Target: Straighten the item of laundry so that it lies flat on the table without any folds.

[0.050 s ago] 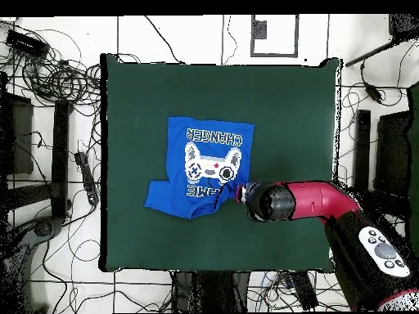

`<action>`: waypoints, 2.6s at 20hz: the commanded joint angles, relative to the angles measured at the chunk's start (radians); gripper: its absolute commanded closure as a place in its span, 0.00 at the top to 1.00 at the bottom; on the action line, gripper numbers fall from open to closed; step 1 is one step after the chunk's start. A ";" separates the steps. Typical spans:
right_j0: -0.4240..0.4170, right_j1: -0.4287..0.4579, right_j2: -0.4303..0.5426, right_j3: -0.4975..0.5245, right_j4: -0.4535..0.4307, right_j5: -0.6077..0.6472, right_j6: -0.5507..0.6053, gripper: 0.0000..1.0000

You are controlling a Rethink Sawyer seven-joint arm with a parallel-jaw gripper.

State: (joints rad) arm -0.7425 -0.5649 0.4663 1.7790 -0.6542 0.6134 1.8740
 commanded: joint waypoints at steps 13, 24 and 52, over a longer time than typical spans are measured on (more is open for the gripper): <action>0.019 0.016 0.111 -0.043 -0.035 0.170 -0.334 1.00; -0.156 -0.072 0.205 -0.118 -0.047 0.407 -0.634 1.00; 0.220 0.030 -0.009 -0.097 0.058 -0.028 -0.013 1.00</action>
State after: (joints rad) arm -0.5961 -0.6223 0.5169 1.6808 -0.6377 0.6635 1.5648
